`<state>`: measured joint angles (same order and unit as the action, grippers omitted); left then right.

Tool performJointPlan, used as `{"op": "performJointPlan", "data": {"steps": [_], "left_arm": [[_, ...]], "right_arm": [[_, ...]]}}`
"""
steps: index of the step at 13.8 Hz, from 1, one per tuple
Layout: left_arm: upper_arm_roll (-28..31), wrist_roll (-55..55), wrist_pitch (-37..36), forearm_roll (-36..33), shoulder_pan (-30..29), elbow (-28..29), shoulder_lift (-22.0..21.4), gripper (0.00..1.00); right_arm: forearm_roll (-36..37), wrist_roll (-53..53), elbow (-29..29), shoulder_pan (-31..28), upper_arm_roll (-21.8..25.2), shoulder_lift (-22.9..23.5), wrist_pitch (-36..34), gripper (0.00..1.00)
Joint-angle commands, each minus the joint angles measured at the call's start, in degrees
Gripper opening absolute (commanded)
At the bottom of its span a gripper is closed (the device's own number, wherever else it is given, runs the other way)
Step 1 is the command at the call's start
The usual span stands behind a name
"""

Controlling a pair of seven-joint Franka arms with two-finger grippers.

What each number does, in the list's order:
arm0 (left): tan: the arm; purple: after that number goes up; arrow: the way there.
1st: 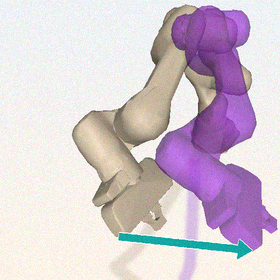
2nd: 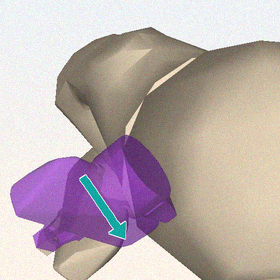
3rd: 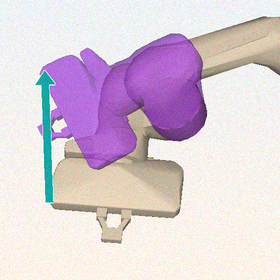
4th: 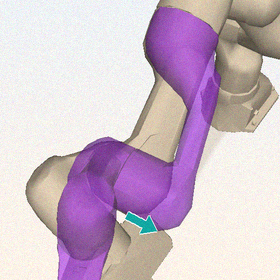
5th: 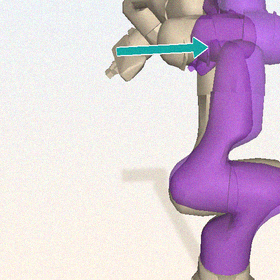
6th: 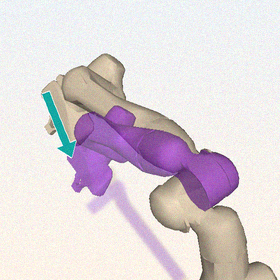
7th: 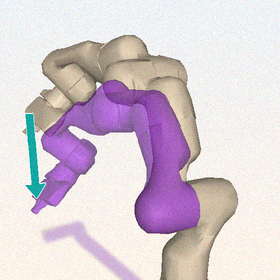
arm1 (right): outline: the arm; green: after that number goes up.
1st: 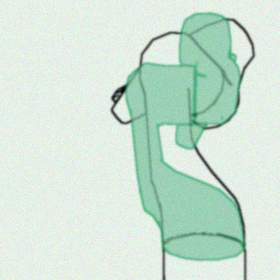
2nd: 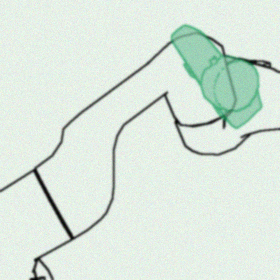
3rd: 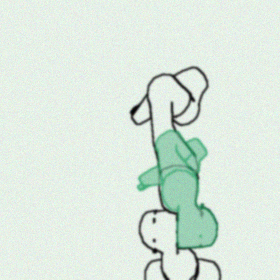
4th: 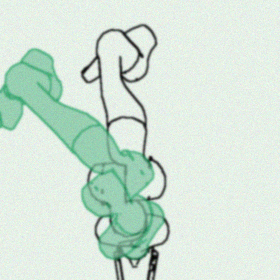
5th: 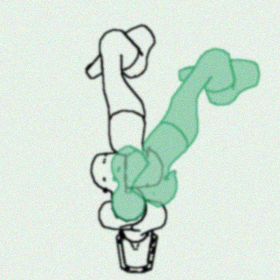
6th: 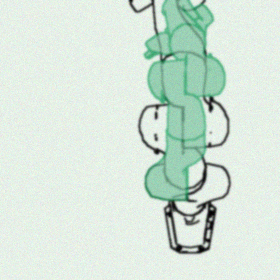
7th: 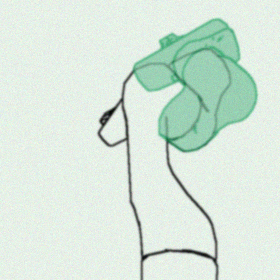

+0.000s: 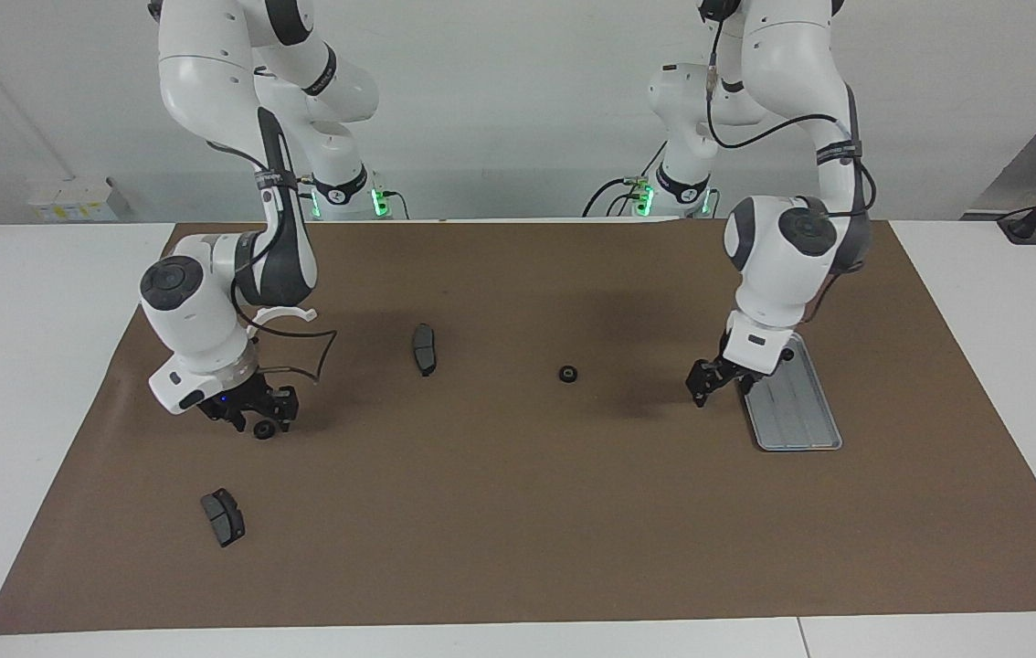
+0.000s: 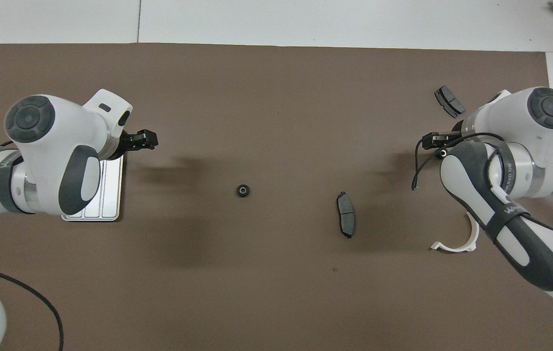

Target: Place bearing gear from tray to pile

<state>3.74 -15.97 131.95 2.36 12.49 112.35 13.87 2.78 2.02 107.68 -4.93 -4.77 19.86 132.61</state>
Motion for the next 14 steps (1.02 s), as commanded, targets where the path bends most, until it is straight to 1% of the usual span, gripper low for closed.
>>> {"op": "performJointPlan", "data": {"steps": [1, 2, 4, 6, 8, 9, 11, 12, 14], "left_arm": [[-0.66, 10.82, -1.79, -0.78, -5.09, 4.17, -2.53, 0.87], [-0.66, 14.61, -1.78, -0.78, -6.94, 5.67, -3.06, 0.86], [-0.66, 19.55, -1.79, -0.78, -9.41, 8.31, -4.2, 0.83], [-0.66, 21.32, -1.7, -0.78, -10.99, 9.9, -4.91, 0.81], [-0.66, 23.95, -1.87, -0.78, -12.31, 11.13, -5.69, 0.8], [-0.66, 24.22, -1.44, -0.78, -12.49, 12.35, -6.05, 0.77], [-0.66, 24.31, -1.26, -0.78, -13.11, 13.68, -6.66, 0.71], [-0.66, 24.31, -1.17, -0.78, -13.45, 14.64, -7.01, 0.69], [-0.66, 24.31, -1.08, -0.78, -14.33, 15.52, -7.37, 0.65]], "right_arm": [[-1.73, 4.19, 0.87, 0.53, -4.35, -4.47, -3.13, 1.0], [-1.73, 7.27, 0.26, 1.58, -5.24, -5.09, -4.45, 1.0], [-1.73, 14.11, -0.45, 6.92, -5.16, -5.27, -4.91, 1.0], [-0.77, 22.29, -0.71, 11.94, -5.16, -5.27, -4.38, 1.0], [-0.68, 26.79, -1.93, 16.59, -5.16, -4.84, -3.94, 1.0], [-0.59, 29.68, -2.9, 18.88, -5.16, -4.57, -4.03, 1.0], [0.81, 35.66, -4.75, 23.19, -5.16, -2.65, -3.94, 1.0], [1.6, 37.77, -5.37, 24.34, -5.16, -2.2, -3.85, 1.0], [2.05, 41.46, -8.95, 27.93, -5.08, 1.12, -4.11, 1.0]]}}
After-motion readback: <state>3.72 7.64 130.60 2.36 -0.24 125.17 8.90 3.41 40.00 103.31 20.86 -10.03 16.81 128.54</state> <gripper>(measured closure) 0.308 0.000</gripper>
